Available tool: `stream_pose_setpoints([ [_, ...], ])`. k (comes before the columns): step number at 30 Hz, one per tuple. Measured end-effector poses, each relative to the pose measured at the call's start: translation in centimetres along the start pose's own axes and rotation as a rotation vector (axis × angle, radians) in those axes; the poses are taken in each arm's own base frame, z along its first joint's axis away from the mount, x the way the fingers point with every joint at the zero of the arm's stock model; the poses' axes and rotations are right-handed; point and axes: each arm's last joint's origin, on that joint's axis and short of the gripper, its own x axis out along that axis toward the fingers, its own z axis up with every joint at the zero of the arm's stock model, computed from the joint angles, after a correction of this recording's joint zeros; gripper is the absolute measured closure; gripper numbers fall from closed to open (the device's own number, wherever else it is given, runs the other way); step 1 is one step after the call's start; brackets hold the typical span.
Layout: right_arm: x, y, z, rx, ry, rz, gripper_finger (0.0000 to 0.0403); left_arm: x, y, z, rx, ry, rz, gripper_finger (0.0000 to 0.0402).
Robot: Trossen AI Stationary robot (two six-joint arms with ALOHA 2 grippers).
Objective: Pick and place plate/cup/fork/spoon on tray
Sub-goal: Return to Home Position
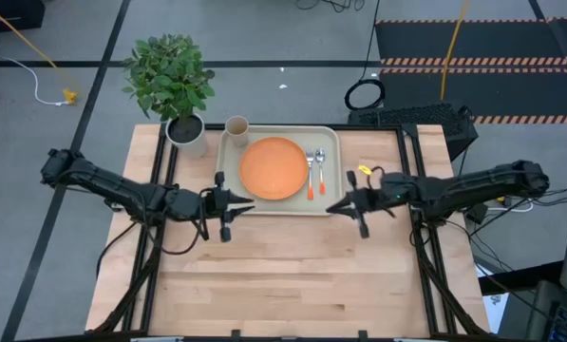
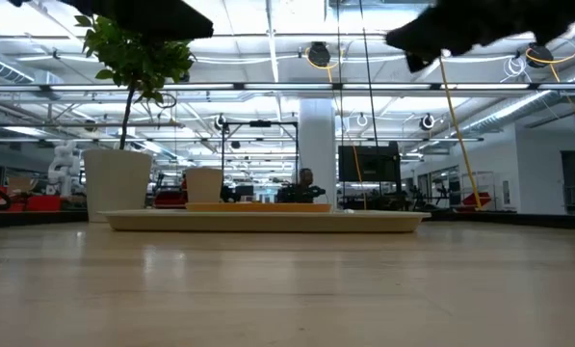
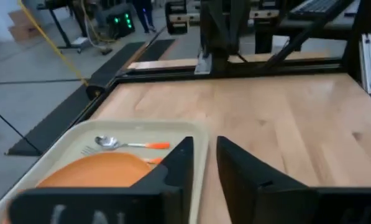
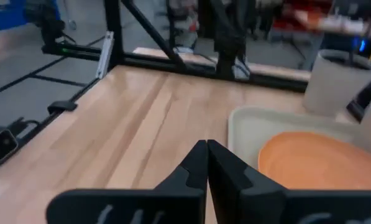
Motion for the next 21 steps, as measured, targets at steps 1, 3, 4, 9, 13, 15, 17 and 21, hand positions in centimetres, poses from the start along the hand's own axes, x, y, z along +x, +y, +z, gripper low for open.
stream_pose_setpoints([
  [1, -0.3, 0.2, -0.5, -0.028, -0.022, -0.008, 0.0402, -0.2, 0.0, -0.3, 0.001, 0.000, -0.003, 0.0342],
  [3, -1.1, 0.7, -1.7, -0.087, -0.064, -0.025, 0.0402, -0.3, 0.1, -1.0, 0.001, 0.002, -0.002, 0.0371],
  [4, -1.4, 0.8, -2.5, -0.116, -0.073, -0.025, 0.0402, -0.2, 0.1, -1.1, -0.007, -0.012, -0.001, 0.0385],
  [9, -3.0, 1.5, -5.5, -0.184, -0.146, -0.001, 0.0403, -0.3, 0.4, -1.9, -0.020, -0.035, 0.012, 0.0390],
  [13, -4.1, 1.7, -7.6, -0.147, -0.160, 0.006, 0.0403, -0.2, 0.5, -2.5, -0.030, -0.056, 0.013, 0.0397],
  [15, -4.6, 1.7, -7.9, -0.126, -0.193, 0.005, 0.0403, -0.2, 0.5, -2.6, -0.027, -0.053, -0.003, 0.0397],
  [17, -4.9, 1.8, -8.5, -0.120, -0.191, 0.010, 0.0403, -0.2, 0.5, -2.7, -0.026, -0.051, -0.011, 0.0391],
  [21, -5.4, 2.0, -9.1, -0.142, -0.219, 0.049, 0.0403, -0.2, 0.5, -2.7, -0.022, -0.049, -0.013, 0.0385],
])
